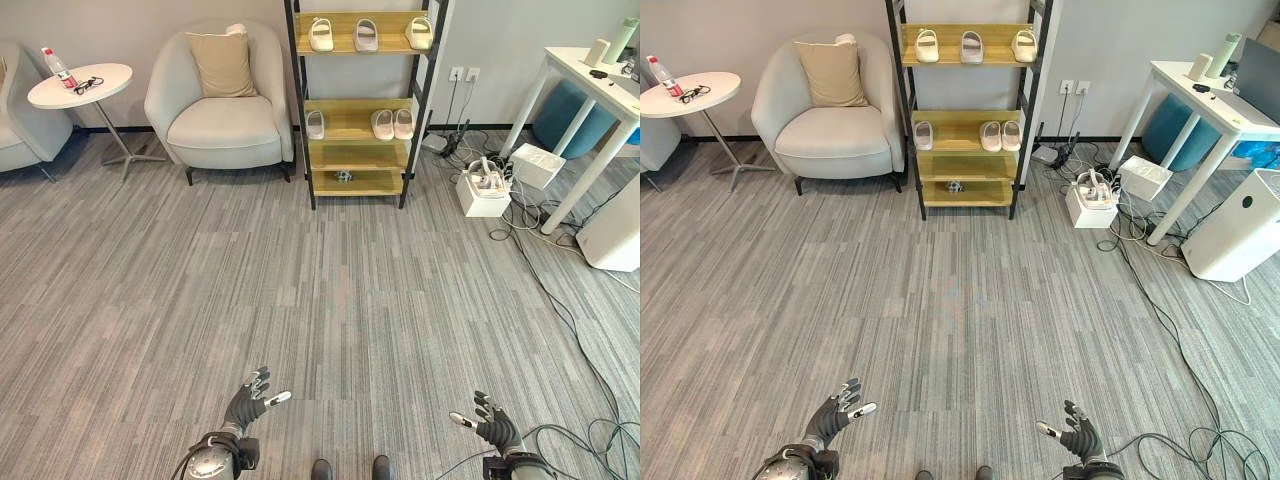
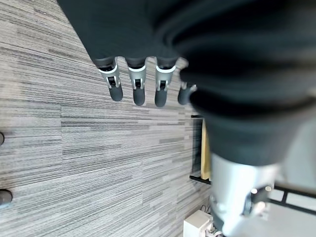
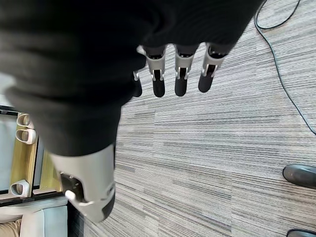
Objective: Arrange the slippers neatly on the shoe rack.
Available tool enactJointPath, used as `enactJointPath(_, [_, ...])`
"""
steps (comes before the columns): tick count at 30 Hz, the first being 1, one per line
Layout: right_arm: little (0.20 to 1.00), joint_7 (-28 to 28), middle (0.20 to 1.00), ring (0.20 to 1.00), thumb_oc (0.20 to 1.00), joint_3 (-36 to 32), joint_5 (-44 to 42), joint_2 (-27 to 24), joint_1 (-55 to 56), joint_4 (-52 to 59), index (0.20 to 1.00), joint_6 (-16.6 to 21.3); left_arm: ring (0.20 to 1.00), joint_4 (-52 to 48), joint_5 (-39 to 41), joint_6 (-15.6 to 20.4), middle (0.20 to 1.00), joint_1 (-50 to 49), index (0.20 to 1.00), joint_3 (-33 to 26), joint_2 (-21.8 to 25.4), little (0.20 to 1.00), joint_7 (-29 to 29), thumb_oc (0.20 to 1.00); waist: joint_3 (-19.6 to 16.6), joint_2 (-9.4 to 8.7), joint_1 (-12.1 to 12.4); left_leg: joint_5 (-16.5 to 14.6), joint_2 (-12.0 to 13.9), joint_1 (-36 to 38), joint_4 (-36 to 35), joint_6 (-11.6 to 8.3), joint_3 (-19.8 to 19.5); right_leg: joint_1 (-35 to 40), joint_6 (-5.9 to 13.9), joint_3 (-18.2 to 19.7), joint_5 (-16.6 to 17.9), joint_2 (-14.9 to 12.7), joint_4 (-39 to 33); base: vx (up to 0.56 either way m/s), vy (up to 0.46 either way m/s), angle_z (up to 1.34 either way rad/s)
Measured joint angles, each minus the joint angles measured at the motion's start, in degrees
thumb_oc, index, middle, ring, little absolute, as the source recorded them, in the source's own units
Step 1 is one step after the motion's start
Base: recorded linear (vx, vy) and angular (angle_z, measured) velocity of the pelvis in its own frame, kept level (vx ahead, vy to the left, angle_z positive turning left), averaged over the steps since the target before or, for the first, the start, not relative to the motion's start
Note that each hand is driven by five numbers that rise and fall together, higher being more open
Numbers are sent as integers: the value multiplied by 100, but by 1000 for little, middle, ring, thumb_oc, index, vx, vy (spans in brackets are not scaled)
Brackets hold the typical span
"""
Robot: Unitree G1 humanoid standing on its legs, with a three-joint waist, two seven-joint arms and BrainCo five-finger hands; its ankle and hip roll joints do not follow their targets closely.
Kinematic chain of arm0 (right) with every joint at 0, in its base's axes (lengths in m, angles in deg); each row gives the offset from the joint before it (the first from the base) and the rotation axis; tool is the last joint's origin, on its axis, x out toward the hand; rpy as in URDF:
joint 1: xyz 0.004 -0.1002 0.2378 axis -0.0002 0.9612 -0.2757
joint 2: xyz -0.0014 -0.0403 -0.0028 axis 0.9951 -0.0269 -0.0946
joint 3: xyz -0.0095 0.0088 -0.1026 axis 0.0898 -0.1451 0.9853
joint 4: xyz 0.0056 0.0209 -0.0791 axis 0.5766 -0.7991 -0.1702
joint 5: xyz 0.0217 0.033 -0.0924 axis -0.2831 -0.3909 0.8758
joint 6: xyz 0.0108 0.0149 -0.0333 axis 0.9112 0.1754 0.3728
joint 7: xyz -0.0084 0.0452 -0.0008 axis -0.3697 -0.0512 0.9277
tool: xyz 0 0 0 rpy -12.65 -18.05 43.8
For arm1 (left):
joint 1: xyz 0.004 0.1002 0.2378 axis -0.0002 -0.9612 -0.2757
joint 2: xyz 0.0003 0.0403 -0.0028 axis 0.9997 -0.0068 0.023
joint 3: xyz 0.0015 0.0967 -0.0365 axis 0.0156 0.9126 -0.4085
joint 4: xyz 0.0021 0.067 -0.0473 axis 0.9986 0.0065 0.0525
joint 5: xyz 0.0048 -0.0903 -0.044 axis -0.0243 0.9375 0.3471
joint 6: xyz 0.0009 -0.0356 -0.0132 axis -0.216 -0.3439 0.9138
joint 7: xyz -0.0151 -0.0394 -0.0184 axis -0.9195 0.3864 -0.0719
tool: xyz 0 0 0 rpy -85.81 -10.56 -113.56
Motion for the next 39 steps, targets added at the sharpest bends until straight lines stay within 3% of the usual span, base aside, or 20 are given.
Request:
enactJointPath(10, [1000, 28, 1000, 1000, 1000, -3, -4, -1, -68, 3, 1000, -20, 1000, 0, 8, -16, 1000, 6, 1000, -23, 14, 1000, -12, 1000, 96, -86, 21, -26, -10, -235, -12, 34, 121, -281, 15, 82, 23, -9, 35, 18, 57, -6])
enactJointPath(11, [1000, 28, 1000, 1000, 1000, -6, -63, -2, -97, 2, 1000, -20, 1000, -2, 48, -16, 1000, 9, 1000, -66, 21, 1000, -20, 1000, 206, -81, 19, -22, -7, -317, -13, 62, 120, -498, 23, 58, -13, -11, 341, -14, 139, -8])
enactJointPath(12, [1000, 29, 1000, 1000, 1000, -9, -115, -2, -143, -5, 1000, -19, 1000, 6, 54, -15, 1000, 18, 1000, -107, 17, 1000, -34, 1000, 316, -55, 19, -46, 2, -354, -13, 121, 121, -752, 170, 35, -158, -17, 770, 76, 174, -15])
enactJointPath(14, [1000, 26, 1000, 1000, 1000, -8, -116, 53, -256, 0, 1000, -48, 1000, 266, 60, -17, 1000, 92, 1000, -270, 2, 1000, -67, 1000, 634, -12, -49, -159, -23, -250, 24, 298, 96, -2031, 898, -119, -685, -247, 3356, 294, 102, 3])
enactJointPath(15, [1000, 29, 1000, 1000, 1000, -9, -115, 141, -232, 21, 1000, -85, 1000, 421, 70, -24, 1000, 146, 1000, -293, -2, 1000, -116, 1000, 681, -49, -110, -234, -114, -154, 28, 309, 65, -2357, 904, -178, -924, -445, 3812, 256, 18, 18])
enactJointPath(18, [1000, 30, 1000, 1000, 1000, 2, -120, 286, -173, 14, 1000, -121, 1000, 459, 145, -34, 1000, 171, 1000, -268, 2, 1000, -133, 1000, 707, -143, -153, -365, -229, -3, 39, 336, -1, -2618, 846, -286, -921, -775, 2944, 326, -103, 18])
enactJointPath(20, [1000, 24, 1000, 1000, 1000, 14, -123, 336, -168, 133, 1000, -123, 1000, 510, 282, -42, 1000, 471, 1000, -237, -12, 1000, -203, 1000, 742, -184, -220, -715, -208, -77, 379, 228, -107, -2635, 887, -487, -614, -895, 833, 421, -178, 24])
enactJointPath(23, [1000, 17, 1000, 1000, 1000, -40, -172, 349, 36, 152, 1000, -131, 1000, 358, 276, -16, 1000, 511, 1000, -96, -58, 1000, -219, 1000, 723, -150, -418, -1261, -102, 349, 474, 45, -229, -2626, 954, -783, -354, -1038, 296, 443, -200, 28])
enactJointPath(24, [1000, 18, 1000, 1000, 1000, -40, -174, 349, 43, 153, 1000, -132, 1000, 353, 275, -16, 1000, 507, 1000, -89, -65, 1000, -218, 1000, 716, -158, -422, -1266, -95, 356, 470, 53, -227, -2614, 941, -784, -344, -1031, 317, 330, -185, 12])
enactJointPath(25, [1000, 26, 1000, 1000, 1000, -39, -225, 257, 215, 167, 1000, -131, 1000, 287, 277, -18, 1000, 329, 1000, 32, -211, 1000, -175, 1000, 550, 8, -490, -1466, 272, 937, 225, -125, -273, -2443, 559, -795, 66, -761, 876, 334, -213, 13])
enactJointPath(26, [1000, 27, 1000, 1000, 1000, -40, -225, 177, 203, 152, 1000, -133, 1000, 289, 279, -19, 1000, 245, 1000, 42, -336, 1000, -161, 1000, 532, 195, -563, -1490, 527, 1076, 263, -200, -292, -2387, 467, -843, 281, -552, 1063, 350, -287, 21])
enactJointPath(27, [1000, 29, 1000, 1000, 1000, -36, -226, 122, 53, 145, 1000, -126, 1000, 260, 282, -20, 1000, 290, 1000, 31, -428, 1000, -111, 1000, 523, 173, -593, -1338, 747, 977, 998, -441, -316, -2125, -25, -924, 525, -305, 1168, 445, -374, 3])
enactJointPath(28, [1000, 36, 1000, 1000, 1000, -31, -230, 74, -38, 158, 1000, -99, 1000, 238, 283, -20, 1000, 291, 1000, 24, -452, 1000, -92, 1000, 497, 146, -544, -1170, 819, 829, 1600, -562, -320, -1964, -252, -922, 437, -149, 1170, 325, -288, -10])
enactJointPath(29, [1000, 41, 1000, 1000, 1000, -32, -237, 53, -131, 157, 1000, -76, 1000, 226, 283, -25, 1000, 299, 1000, 14, -437, 1000, -80, 1000, 497, 76, -517, -940, 845, 572, 2264, -776, -375, -1785, -356, -912, 327, -92, 1111, 247, -204, -22])
enactJointPath(30, [1000, 54, 1000, 1000, 1000, -57, -271, 32, -145, 187, 1000, -53, 1000, 225, 283, -19, 1000, 346, 1000, 14, -411, 1000, -47, 1000, 465, -26, -473, -680, 826, 22, 3491, -990, -524, -1589, -385, -821, 285, -44, 956, 135, -105, -42])
enactJointPath(31, [1000, 71, 1000, 1000, 1000, -60, -327, -38, -175, 227, 1000, 10, 1000, 236, 284, -14, 1000, 368, 1000, -1, -419, 1000, -42, 1000, 462, -72, -312, -596, 782, -443, 4433, -1037, -565, -1373, -411, -717, 236, 65, 855, 222, -147, -43])
enactJointPath(33, [1000, 86, 1000, 1000, 1000, -49, -340, -78, -186, 278, 1000, 40, 1000, 192, 284, -20, 1000, 383, 1000, -20, -321, 1000, 0, 1000, 466, -220, -314, -870, 711, -1147, 4728, -873, -526, -1025, -577, -714, 8, 75, 712, 263, -87, -6])
enactJointPath(35, [1000, 84, 1000, 1000, 1000, -47, -341, -56, -196, 241, 1000, 5, 1000, 173, 283, -16, 1000, 483, 1000, -23, -182, 1000, 1, 1000, 586, -459, -205, -1087, 689, -1941, 4178, -576, -211, -584, -579, -725, -138, 74, 412, 364, 19, 14])
enactJointPath(37, [1000, 78, 1000, 1000, 1000, -39, -349, -29, -226, 226, 1000, 25, 1000, 177, 280, -42, 1000, 395, 1000, -17, -122, 1000, 9, 1000, 623, -497, -116, -1017, 625, -2225, 3017, -626, -163, -214, -375, -684, -311, 79, 245, 214, 39, 3])
enactJointPath(39, [1000, 71, 1000, 1000, 1000, 61, -393, -47, -236, 242, 1000, 52, 1000, 192, 278, -56, 1000, 258, 1000, 2, -113, 1000, -18, 1000, 596, -438, 45, -369, 539, -2380, 1993, -526, -117, 222, -297, -740, -470, 99, 89, 432, 99, -31])
